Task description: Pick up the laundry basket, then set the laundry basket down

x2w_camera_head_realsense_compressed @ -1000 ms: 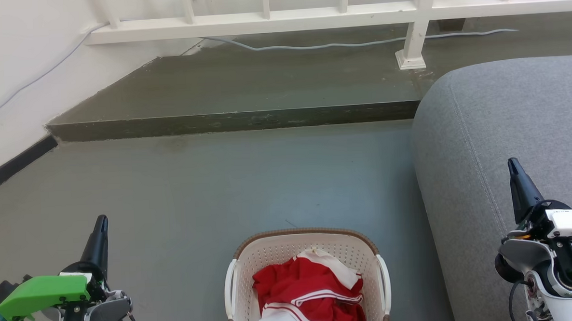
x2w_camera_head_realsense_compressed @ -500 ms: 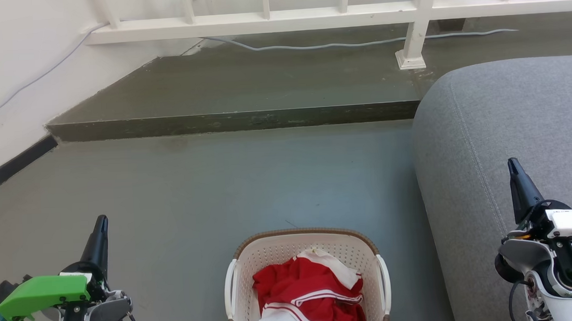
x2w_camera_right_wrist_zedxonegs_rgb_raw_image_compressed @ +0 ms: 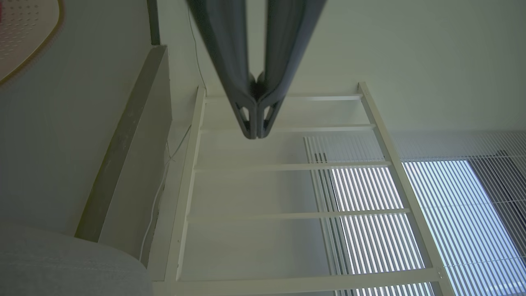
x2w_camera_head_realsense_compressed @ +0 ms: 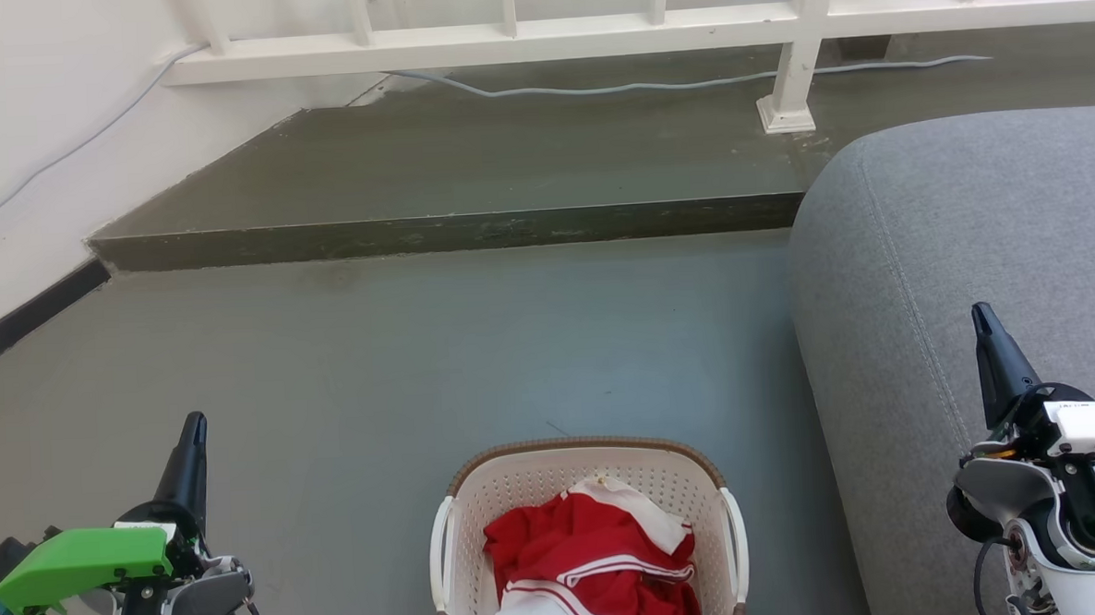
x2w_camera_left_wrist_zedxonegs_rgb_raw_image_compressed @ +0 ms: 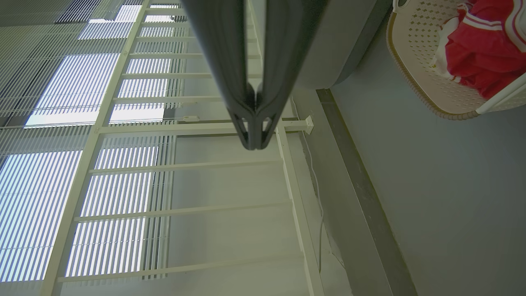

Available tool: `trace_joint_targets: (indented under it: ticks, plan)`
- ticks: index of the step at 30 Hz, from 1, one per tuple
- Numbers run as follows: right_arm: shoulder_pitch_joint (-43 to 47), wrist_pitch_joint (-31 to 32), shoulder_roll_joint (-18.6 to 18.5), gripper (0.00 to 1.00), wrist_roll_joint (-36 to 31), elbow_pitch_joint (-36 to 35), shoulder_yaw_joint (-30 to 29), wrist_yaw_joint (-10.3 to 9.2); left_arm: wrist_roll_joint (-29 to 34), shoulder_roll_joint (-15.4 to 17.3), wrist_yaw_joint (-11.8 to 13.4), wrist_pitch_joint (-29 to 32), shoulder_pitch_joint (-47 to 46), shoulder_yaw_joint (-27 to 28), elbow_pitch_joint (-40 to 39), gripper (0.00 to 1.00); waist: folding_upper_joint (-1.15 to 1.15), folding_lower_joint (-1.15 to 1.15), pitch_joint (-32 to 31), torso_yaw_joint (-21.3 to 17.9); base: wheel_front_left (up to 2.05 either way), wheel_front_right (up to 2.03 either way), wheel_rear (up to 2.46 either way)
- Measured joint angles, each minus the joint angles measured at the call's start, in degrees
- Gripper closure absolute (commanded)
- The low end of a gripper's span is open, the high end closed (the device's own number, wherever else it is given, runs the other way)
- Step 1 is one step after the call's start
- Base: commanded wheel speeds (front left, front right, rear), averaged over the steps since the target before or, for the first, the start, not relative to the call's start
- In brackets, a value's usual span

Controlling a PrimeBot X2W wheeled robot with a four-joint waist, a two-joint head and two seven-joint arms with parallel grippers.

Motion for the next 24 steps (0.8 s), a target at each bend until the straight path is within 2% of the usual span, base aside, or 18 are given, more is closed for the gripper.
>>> trace_joint_targets:
  ticks: [24]
  plan:
    - [0.0, 0.4, 0.0, 1.0, 0.0, 0.0, 0.0, 0.0, 0.0, 0.0, 0.0, 0.0, 0.0, 0.0, 0.0, 1.0, 0.0, 0.0, 0.0, 0.0, 0.0, 0.0, 0.0]
